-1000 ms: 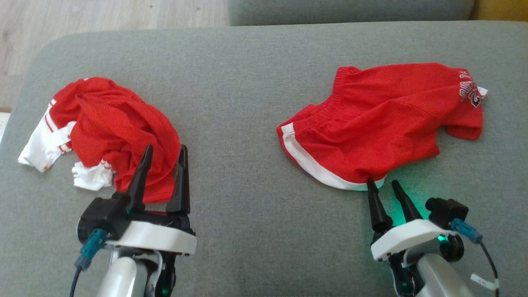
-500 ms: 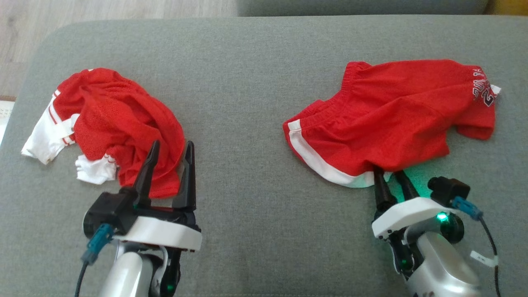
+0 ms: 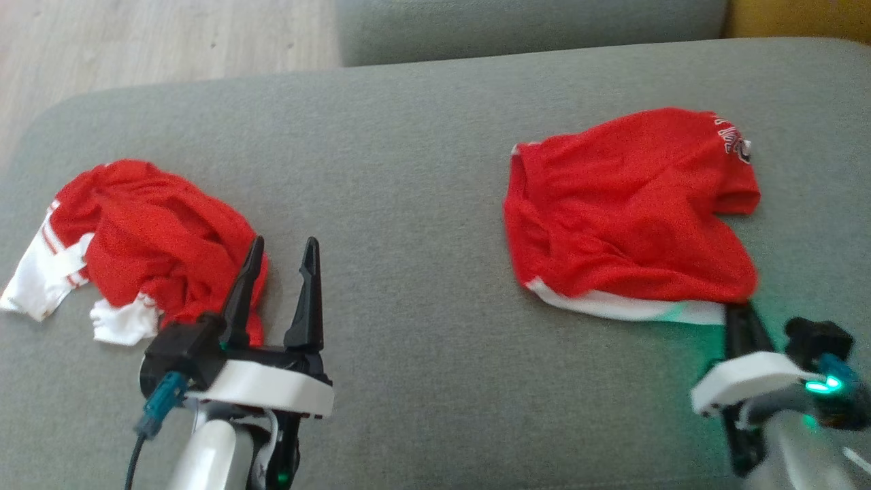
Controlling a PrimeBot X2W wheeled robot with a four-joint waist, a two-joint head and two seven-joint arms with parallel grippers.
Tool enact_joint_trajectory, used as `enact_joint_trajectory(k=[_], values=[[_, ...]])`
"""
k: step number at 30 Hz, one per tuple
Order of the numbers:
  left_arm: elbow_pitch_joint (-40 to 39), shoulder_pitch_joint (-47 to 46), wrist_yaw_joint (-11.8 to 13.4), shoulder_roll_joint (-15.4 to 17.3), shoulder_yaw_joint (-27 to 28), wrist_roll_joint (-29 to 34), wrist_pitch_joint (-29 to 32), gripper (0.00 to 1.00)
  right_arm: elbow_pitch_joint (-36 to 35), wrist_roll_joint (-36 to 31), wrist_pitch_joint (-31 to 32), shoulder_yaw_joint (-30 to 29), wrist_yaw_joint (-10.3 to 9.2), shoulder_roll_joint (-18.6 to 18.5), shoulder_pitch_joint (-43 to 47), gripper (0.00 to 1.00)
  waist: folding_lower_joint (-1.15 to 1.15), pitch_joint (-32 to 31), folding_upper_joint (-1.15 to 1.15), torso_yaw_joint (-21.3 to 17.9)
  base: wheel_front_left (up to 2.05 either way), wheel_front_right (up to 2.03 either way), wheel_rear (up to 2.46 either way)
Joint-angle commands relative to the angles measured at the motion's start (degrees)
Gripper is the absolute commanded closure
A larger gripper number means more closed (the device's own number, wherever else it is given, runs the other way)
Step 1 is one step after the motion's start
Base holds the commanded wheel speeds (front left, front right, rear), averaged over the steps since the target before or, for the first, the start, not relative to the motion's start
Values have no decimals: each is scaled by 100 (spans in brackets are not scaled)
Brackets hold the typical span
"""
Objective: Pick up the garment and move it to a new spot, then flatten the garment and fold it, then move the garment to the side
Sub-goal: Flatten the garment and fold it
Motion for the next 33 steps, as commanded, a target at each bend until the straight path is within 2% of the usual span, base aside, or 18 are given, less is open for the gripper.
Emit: enact_joint_trajectory(k=[1,5,9,14,15,16,20,24,33], values=[[-221,-134,46,6,151,-47,-30,0,-271,-198,-62,23,-4,-28,-64,100,0,-77,0,-86,0,0,0],[-241,-77,106,6,99,-114,-30,0,-1072,-1145,19,-679,-4,-27,74,100,0,-138,0,-188,0,0,0],[-257,-75,137,6,44,-152,-30,0,-1881,-1784,199,-1005,-4,-26,221,100,0,-129,0,-210,0,0,0],[-251,-132,123,6,-6,-164,-30,0,-2197,-1868,485,-1311,-4,-26,350,100,0,-65,0,-159,0,0,0],[-245,-139,114,6,-9,-161,-30,0,-2189,-1901,493,-1349,-4,-26,360,76,0,-54,0,-148,0,0,0],[-238,-143,108,6,-7,-156,-30,0,-2181,-1955,477,-1400,-4,-25,365,0,0,-42,0,-137,0,0,0],[-198,-146,83,6,20,-116,-30,0,-1992,-1838,428,-1391,-4,-25,339,0,0,-5,0,-121,0,0,0],[-195,-186,49,6,31,-65,-30,0,-1907,-1405,194,-993,-4,-25,374,0,0,21,0,-191,0,0,0],[-197,-318,39,6,-89,-70,-30,0,-2081,-313,8,503,-4,-25,801,0,0,61,0,-375,0,0,0]])
